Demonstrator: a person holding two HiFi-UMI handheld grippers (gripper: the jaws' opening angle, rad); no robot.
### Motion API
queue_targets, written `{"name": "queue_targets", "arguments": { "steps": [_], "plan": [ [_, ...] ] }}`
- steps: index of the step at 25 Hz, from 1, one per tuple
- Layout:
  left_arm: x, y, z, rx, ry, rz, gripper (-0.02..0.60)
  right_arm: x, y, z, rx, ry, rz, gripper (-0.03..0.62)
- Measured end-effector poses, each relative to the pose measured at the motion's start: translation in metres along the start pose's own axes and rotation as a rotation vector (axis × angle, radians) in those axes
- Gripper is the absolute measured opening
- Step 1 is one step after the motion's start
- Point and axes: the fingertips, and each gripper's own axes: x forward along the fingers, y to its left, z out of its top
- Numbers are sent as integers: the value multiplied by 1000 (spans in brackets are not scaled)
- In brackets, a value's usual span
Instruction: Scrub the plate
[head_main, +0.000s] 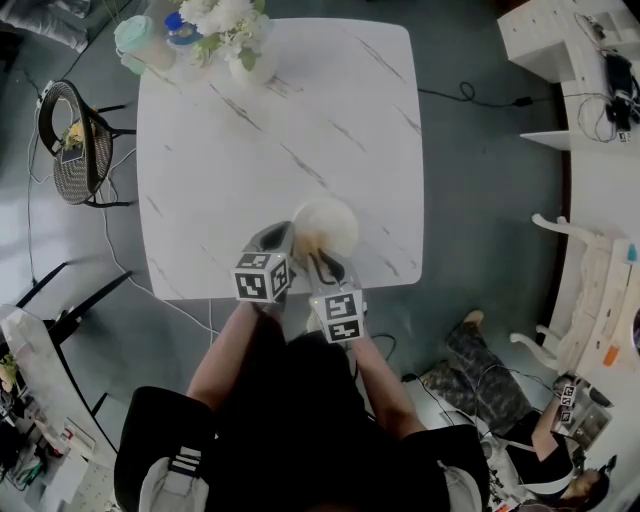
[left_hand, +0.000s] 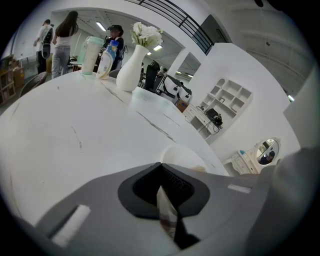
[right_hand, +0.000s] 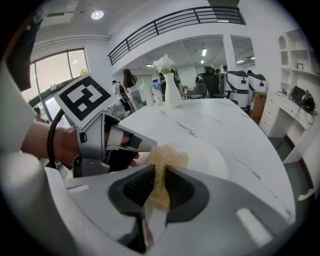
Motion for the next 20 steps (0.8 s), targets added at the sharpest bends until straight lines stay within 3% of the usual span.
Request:
{"name": "queue_targets", "arguments": {
  "steps": [20],
  "plan": [
    [1,0,0,7,3,6,6,-25,-50,-14,52,3,-121,67]
  ]
}}
